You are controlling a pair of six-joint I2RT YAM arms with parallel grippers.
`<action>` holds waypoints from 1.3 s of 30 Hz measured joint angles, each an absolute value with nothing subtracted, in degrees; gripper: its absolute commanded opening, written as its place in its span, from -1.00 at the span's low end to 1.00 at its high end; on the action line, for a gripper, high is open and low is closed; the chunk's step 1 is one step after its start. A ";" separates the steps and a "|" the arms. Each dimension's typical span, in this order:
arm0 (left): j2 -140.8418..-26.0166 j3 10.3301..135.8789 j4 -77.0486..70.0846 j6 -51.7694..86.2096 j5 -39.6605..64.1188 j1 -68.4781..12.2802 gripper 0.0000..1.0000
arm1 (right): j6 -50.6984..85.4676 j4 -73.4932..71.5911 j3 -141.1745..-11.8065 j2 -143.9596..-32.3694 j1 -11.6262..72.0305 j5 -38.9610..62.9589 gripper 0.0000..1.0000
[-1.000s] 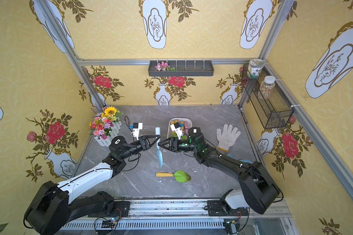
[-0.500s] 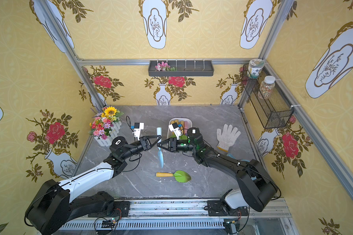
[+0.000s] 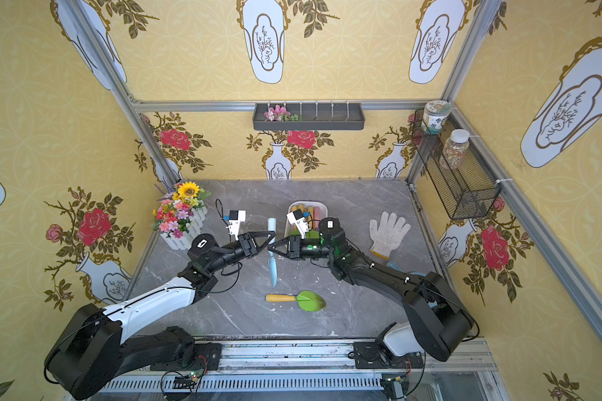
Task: Put the shovel into the storage box
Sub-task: Pick up the shovel from the center of the board, then place the shovel in the storage box.
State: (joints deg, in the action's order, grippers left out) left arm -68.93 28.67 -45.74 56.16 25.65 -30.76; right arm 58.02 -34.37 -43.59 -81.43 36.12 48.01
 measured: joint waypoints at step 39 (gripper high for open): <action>-63.53 30.44 -10.35 47.81 4.05 -36.80 0.07 | 28.62 37.50 -88.88 -104.29 24.53 5.32 -0.69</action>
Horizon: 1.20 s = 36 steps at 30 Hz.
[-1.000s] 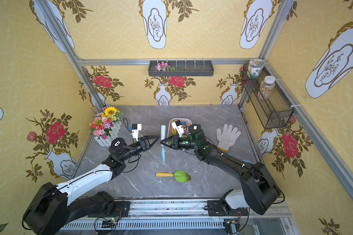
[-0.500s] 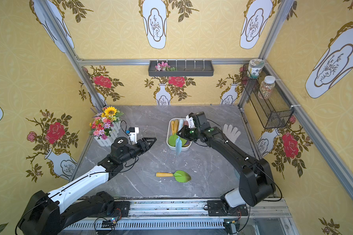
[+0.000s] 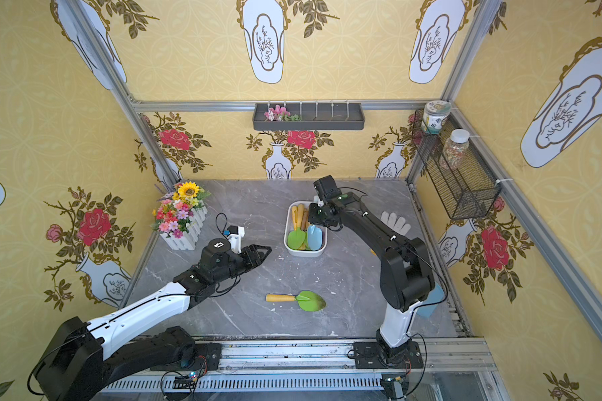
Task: Put the shovel into the storage box
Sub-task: Place the shovel in the storage box.
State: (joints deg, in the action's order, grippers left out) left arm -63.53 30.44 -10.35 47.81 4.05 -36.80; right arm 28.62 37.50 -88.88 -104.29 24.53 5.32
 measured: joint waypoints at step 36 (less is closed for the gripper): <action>-69.93 31.92 -8.91 47.46 -0.21 -41.95 0.06 | 27.24 46.98 -106.39 -123.79 26.48 -6.61 -0.22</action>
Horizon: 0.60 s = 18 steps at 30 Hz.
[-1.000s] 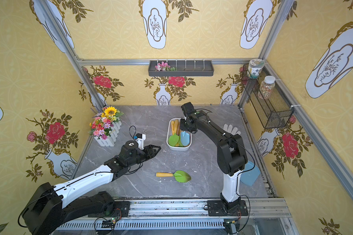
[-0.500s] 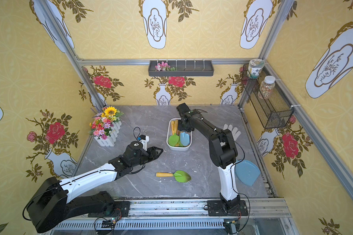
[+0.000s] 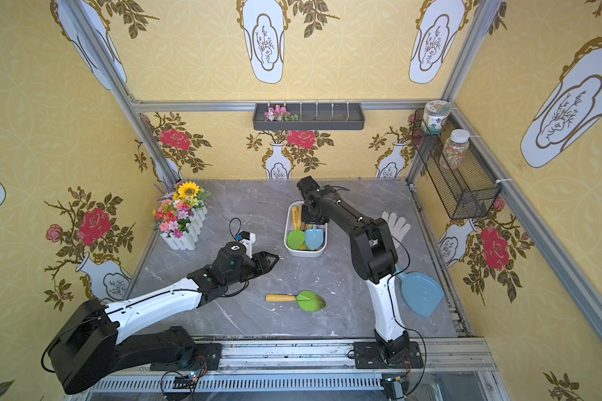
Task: Put the shovel into the storage box
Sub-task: Place the shovel in the storage box, then pick up the shovel from the center of the board.
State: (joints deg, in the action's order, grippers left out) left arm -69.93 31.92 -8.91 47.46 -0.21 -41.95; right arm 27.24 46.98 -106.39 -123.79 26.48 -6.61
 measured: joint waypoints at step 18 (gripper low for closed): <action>-71.85 35.40 -6.24 45.82 -1.17 -43.51 0.06 | 27.53 46.22 -97.10 -112.12 28.84 -5.23 -0.06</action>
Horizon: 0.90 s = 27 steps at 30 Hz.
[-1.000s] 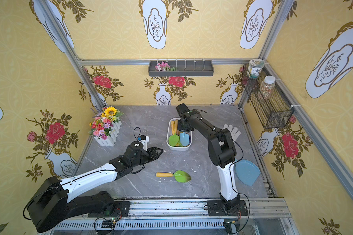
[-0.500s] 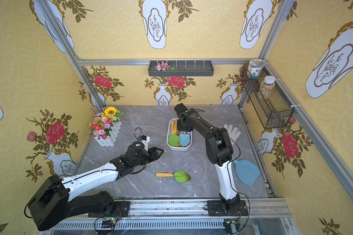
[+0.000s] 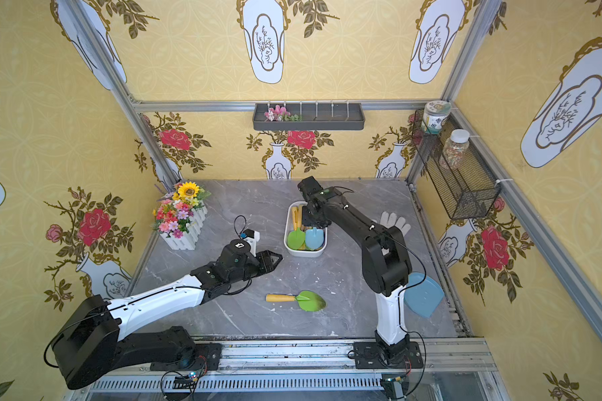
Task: Put the shovel into the storage box
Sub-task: Pick up the shovel from the center of the board.
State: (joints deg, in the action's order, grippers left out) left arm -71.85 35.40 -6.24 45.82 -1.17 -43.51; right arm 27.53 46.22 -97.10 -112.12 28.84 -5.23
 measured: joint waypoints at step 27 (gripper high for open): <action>-68.01 34.59 0.99 45.71 -3.20 -44.91 0.07 | 22.46 35.92 -68.03 -86.50 36.29 5.93 0.09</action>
